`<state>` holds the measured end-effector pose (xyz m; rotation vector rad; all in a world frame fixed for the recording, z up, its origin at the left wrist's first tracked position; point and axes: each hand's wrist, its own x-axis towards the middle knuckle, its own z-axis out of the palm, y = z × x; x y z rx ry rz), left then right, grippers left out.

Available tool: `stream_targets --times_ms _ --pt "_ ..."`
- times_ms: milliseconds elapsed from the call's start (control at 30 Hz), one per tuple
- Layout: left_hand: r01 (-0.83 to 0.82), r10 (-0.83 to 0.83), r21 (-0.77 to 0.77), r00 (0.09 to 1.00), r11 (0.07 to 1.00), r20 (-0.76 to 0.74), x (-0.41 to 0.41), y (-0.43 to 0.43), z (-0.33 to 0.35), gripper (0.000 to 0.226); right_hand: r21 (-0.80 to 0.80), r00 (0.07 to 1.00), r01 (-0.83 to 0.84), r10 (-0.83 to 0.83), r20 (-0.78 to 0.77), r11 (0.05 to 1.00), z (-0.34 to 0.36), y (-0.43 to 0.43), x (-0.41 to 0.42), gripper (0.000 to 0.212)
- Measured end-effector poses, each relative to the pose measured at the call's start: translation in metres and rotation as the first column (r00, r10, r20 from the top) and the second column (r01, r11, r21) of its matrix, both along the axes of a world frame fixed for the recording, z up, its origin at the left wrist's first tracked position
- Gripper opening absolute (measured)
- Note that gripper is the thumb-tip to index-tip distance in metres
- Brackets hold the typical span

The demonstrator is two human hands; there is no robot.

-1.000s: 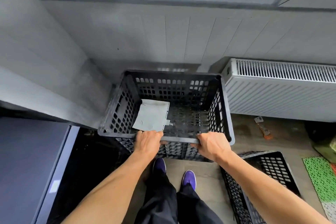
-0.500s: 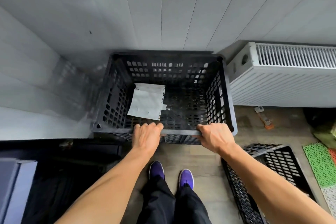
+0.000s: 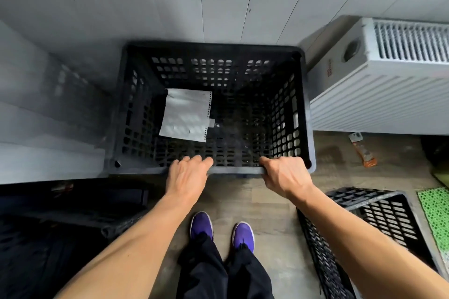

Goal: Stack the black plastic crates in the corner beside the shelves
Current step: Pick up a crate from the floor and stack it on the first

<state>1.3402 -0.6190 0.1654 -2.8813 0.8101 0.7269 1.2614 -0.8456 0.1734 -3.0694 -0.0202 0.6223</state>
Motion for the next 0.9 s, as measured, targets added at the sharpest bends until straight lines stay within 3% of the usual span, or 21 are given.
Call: stream_targets --times_ms 367,567,733,900 --pt "-0.034 0.032 -0.038 0.998 0.999 -0.045 -0.005 0.001 -0.01 0.021 0.085 0.999 0.033 -0.03 -0.042 0.996 -0.019 -0.003 -0.012 0.026" --pt "-0.03 0.026 -0.059 0.998 0.998 -0.063 -0.008 0.004 -0.008 0.051 0.116 0.997 0.06 -0.055 -0.047 0.991 -0.026 -0.003 -0.014 0.029" --pt "-0.047 0.041 -0.09 0.997 0.995 -0.064 -0.006 0.005 -0.012 0.03 0.093 0.998 0.052 -0.049 -0.039 0.994 -0.032 -0.005 -0.015 0.033" --pt "-0.058 0.051 -0.118 0.997 0.991 -0.062 -0.004 0.005 -0.018 0.025 0.115 0.995 0.05 -0.04 -0.092 0.992 -0.032 -0.006 -0.01 0.045"
